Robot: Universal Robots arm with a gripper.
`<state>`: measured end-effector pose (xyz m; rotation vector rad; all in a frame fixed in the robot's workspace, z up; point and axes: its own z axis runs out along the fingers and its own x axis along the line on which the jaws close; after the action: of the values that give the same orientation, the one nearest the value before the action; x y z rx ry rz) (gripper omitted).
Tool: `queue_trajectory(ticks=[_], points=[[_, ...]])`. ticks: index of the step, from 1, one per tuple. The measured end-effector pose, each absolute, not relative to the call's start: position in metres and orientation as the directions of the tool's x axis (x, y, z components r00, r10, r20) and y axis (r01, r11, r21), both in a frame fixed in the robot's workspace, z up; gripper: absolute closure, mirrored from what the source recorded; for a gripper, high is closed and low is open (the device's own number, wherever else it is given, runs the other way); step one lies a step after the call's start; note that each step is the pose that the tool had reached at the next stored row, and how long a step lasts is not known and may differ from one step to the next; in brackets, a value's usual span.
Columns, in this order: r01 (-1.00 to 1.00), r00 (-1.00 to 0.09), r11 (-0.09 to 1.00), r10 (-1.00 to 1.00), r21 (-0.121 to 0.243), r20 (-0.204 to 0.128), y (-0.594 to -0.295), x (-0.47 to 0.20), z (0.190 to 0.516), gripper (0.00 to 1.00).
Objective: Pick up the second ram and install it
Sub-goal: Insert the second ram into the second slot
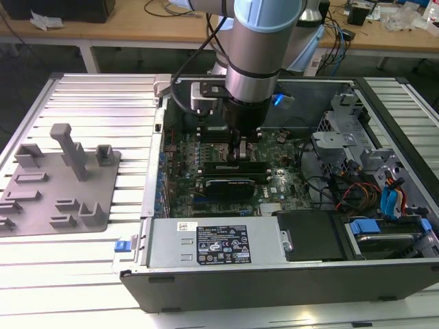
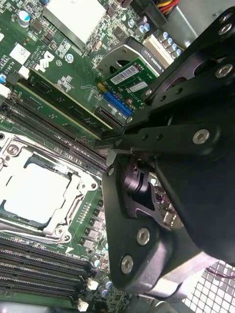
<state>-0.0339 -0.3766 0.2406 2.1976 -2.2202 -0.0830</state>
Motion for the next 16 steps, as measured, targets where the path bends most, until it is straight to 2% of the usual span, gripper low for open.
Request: queue_trajectory(ticks=[16], points=[[-0.999,-0.008,0.007,-1.0,0.047,-0.026,-0.3763,-0.0351,0.2355,0.91]])
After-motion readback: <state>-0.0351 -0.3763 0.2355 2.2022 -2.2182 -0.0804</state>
